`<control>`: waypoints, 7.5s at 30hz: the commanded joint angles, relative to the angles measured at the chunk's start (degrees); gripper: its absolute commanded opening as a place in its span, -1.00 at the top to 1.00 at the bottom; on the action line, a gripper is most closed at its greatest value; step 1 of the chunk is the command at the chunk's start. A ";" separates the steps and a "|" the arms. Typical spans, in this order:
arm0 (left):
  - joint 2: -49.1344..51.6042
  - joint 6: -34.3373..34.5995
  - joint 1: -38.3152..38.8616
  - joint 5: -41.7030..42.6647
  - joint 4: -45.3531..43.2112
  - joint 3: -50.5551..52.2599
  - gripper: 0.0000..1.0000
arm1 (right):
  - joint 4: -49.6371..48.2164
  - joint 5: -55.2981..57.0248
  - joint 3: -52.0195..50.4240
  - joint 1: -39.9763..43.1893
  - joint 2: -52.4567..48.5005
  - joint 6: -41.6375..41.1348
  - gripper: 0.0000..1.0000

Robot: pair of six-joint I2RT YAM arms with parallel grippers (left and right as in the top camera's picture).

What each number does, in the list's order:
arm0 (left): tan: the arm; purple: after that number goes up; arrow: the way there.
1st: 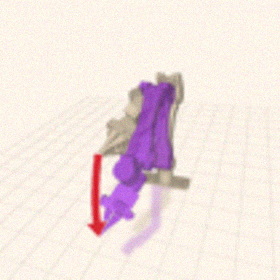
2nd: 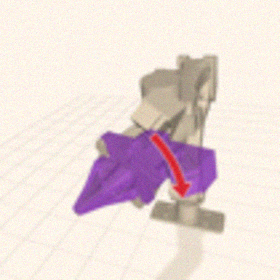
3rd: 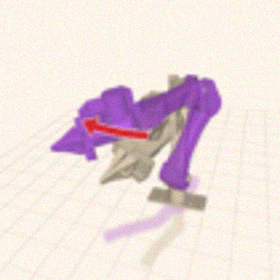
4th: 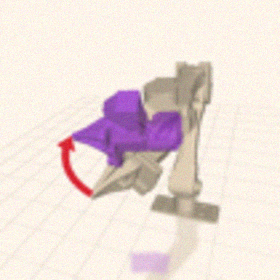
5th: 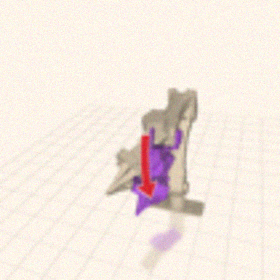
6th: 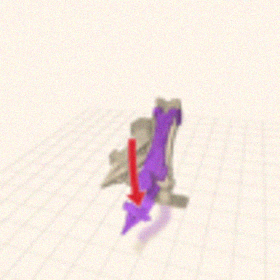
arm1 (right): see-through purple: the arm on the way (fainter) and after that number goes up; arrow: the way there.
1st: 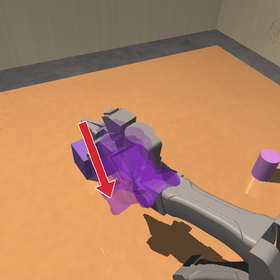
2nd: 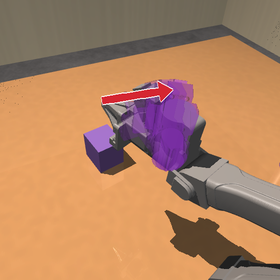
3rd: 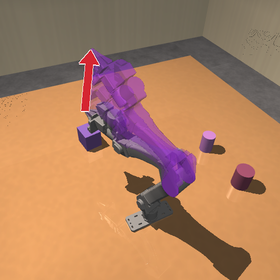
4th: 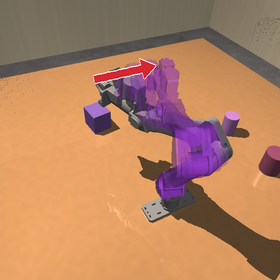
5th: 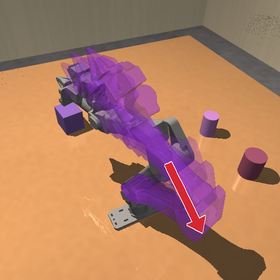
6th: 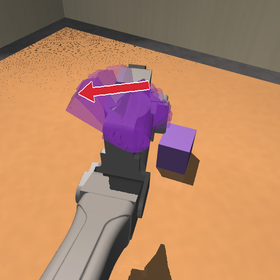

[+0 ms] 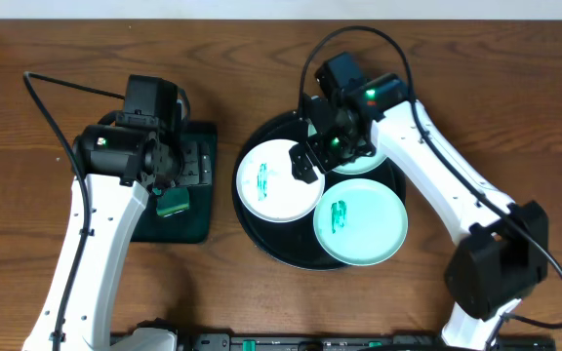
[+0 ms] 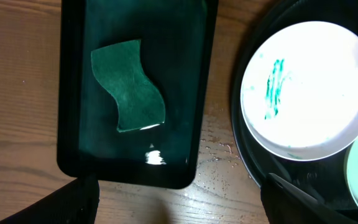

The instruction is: Clean dirty plates on tray and stack at the side

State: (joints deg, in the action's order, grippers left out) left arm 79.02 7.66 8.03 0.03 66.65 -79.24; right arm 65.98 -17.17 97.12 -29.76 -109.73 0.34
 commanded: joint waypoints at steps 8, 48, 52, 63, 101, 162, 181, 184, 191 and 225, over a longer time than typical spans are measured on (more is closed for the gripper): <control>-0.20 0.09 -0.15 -0.50 0.17 -0.96 -0.68 | -1.60 -0.55 0.31 -0.59 -1.03 -1.14 -0.99; -0.20 0.11 -0.13 -0.50 -0.52 -0.96 -0.67 | -26.69 4.74 -20.76 -1.09 -7.41 -23.87 -0.40; -0.20 0.11 -0.13 -0.50 -0.50 -0.96 -0.67 | -28.26 4.74 -20.74 -1.09 -7.54 -23.87 -0.18; -0.20 0.11 -0.13 -0.50 -0.11 -0.96 -0.68 | -28.02 4.90 -20.74 -1.09 -7.54 -23.89 0.98; 36.59 0.68 -11.93 1.05 -11.17 2.23 0.03 | -25.51 4.87 -20.76 -1.09 -7.54 -21.27 0.96; 36.02 0.55 -17.51 8.76 -15.58 2.43 0.04 | -25.03 4.66 -20.74 -0.98 -7.54 -20.00 0.92; 37.22 -0.28 -17.51 14.47 -14.01 2.21 0.86 | -24.37 4.68 -20.76 -0.98 -7.54 -19.98 0.94; 35.56 -0.13 -16.74 14.67 -14.19 1.90 0.86 | -24.33 4.68 -20.74 -0.98 -7.54 -19.98 0.94; 22.56 -0.11 -12.02 4.92 -15.63 1.55 0.86 | -24.35 4.68 -20.76 -0.98 -7.54 -19.76 0.94; 7.21 2.62 1.60 -26.73 -30.99 1.55 0.86 | -24.83 4.70 -20.74 -0.81 -7.54 -18.69 0.93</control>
State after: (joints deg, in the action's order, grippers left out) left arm 87.42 9.65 9.61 -24.77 36.10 -77.38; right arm 40.45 -12.36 77.10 -30.52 -116.36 -19.90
